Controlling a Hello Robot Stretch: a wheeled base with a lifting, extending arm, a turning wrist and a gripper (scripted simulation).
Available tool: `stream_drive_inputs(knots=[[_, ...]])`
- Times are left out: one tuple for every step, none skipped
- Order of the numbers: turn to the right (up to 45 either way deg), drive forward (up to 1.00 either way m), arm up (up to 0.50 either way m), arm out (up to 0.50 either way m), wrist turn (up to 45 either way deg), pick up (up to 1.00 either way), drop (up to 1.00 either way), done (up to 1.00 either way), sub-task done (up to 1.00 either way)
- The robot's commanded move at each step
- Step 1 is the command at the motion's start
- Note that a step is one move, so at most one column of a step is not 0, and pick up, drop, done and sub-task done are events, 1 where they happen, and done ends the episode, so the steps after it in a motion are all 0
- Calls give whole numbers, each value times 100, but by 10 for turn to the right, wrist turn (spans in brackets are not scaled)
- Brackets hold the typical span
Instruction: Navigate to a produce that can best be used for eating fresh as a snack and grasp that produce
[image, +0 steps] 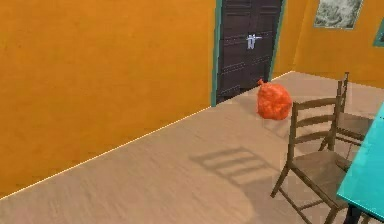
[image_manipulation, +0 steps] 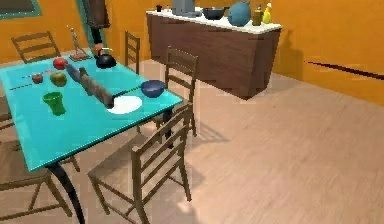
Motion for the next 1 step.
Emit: stream_drive_inputs(knots=[[0,100,0,0,0,0,0,0,0]])
